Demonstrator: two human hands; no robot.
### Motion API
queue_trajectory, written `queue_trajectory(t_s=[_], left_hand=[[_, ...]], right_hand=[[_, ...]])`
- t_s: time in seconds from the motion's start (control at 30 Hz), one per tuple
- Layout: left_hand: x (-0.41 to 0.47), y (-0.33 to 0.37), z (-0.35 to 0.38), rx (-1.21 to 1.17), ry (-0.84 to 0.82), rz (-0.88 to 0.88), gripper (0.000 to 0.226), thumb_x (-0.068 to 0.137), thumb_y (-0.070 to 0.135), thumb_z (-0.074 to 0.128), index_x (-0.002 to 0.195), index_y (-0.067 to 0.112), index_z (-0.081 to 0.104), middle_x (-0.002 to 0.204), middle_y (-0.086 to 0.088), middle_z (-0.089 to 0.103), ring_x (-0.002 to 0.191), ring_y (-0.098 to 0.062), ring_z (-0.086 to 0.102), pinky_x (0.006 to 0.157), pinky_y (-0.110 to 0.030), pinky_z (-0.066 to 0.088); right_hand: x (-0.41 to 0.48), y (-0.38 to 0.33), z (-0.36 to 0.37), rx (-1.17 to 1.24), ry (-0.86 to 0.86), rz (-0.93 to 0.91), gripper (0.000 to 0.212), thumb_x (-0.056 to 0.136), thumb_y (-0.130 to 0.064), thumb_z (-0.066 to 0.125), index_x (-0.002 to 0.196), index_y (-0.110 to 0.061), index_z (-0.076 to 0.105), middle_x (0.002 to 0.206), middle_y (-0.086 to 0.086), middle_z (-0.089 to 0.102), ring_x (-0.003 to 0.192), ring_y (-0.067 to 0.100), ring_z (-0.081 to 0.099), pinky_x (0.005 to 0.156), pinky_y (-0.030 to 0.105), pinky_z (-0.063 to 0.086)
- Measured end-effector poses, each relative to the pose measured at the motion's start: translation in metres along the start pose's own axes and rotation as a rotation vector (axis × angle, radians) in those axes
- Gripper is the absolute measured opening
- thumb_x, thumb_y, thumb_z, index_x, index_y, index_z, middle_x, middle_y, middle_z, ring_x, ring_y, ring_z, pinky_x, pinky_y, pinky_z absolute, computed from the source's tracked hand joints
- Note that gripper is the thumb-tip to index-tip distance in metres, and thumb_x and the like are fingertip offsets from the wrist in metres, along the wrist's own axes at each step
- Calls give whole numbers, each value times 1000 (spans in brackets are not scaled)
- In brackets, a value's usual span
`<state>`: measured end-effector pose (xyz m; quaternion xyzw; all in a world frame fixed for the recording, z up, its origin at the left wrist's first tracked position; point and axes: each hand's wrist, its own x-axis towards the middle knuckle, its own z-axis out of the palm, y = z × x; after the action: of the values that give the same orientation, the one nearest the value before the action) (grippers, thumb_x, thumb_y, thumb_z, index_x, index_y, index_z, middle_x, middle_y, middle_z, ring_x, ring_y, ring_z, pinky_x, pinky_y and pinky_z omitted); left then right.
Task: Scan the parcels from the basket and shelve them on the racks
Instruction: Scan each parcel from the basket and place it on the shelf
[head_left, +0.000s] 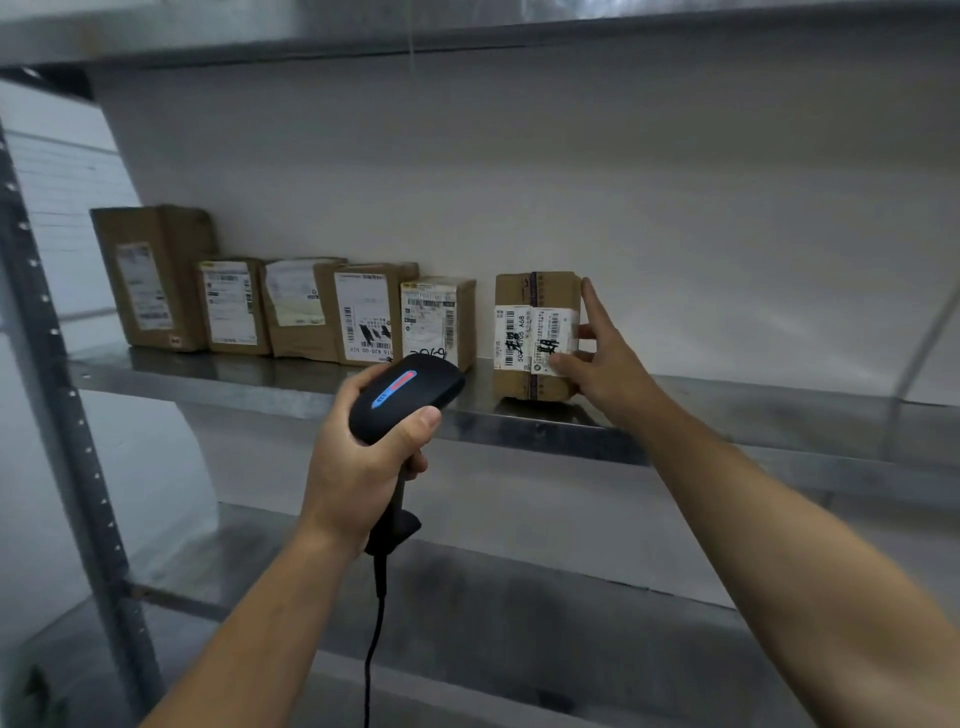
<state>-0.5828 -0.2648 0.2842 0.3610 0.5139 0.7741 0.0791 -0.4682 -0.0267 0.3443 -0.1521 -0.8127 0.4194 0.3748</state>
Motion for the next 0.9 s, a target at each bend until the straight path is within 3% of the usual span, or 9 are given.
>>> queue_trajectory(t_s=[0.07, 0.17, 0.27, 0.33, 0.43, 0.5, 0.57, 0.7, 0.9], left_hand=[[4, -7, 4, 8, 20, 0, 75, 57, 46, 82, 127, 29, 59, 93, -13, 70, 64, -23, 65, 59, -34, 54], [8, -17, 11, 33, 43, -8, 70, 59, 45, 83, 123, 31, 60, 95, -14, 70, 65, -22, 66, 60, -34, 55], [14, -25, 15, 39, 68, -15, 62, 65, 37, 82, 122, 31, 61, 99, -16, 69, 65, -20, 66, 60, -31, 55], [18, -28, 16, 48, 79, -12, 59, 66, 36, 82, 121, 32, 61, 100, -16, 69, 65, -21, 66, 61, -32, 55], [26, -30, 16, 55, 90, -2, 56, 70, 33, 79, 122, 32, 60, 103, -15, 69, 66, -19, 67, 61, -32, 56], [31, -30, 13, 51, 96, 8, 55, 70, 32, 78, 121, 33, 60, 105, -15, 69, 66, -18, 67, 61, -30, 56], [37, -30, 10, 50, 95, 12, 55, 69, 33, 78, 121, 35, 59, 107, -14, 68, 67, -17, 67, 60, -28, 56], [51, -33, 2, 28, 86, 22, 62, 66, 35, 82, 123, 30, 59, 105, -17, 68, 64, -19, 65, 58, -28, 56], [72, -39, -8, -3, 25, 22, 73, 57, 47, 82, 124, 30, 61, 113, -19, 66, 72, -21, 67, 61, -29, 56]], right_hand=[[11, 2, 1, -34, -14, -5, 100, 95, 0, 64, 161, -39, -2, 122, -14, 49, 97, 5, 62, 88, 31, 57], [28, 8, 4, -58, -20, 17, 110, 89, 5, 69, 160, -38, -4, 109, -19, 51, 109, 13, 60, 97, 40, 56], [43, 14, 10, -80, -19, 30, 116, 86, 6, 72, 159, -41, -5, 117, -8, 54, 116, 21, 62, 97, 47, 56], [53, 17, 14, -82, -2, 24, 118, 85, 5, 74, 159, -41, -5, 115, -7, 57, 111, 19, 65, 96, 42, 57], [64, 20, 21, -63, 43, 8, 121, 83, 3, 77, 159, -42, -5, 106, -10, 60, 97, 9, 66, 74, 21, 58], [72, 22, 25, -69, 65, -11, 120, 83, 2, 78, 159, -43, -3, 116, 0, 63, 96, 10, 67, 66, 16, 56], [78, 22, 30, -110, 76, -29, 116, 83, -1, 79, 159, -42, 2, 123, 5, 63, 99, 14, 67, 72, 20, 57], [87, 22, 37, -154, 98, -27, 111, 83, -3, 80, 160, -38, 7, 120, 0, 59, 108, 22, 65, 93, 43, 57], [98, 23, 47, -154, 119, 8, 110, 85, -1, 78, 162, -34, 6, 98, -16, 56, 101, 17, 64, 90, 40, 58]])
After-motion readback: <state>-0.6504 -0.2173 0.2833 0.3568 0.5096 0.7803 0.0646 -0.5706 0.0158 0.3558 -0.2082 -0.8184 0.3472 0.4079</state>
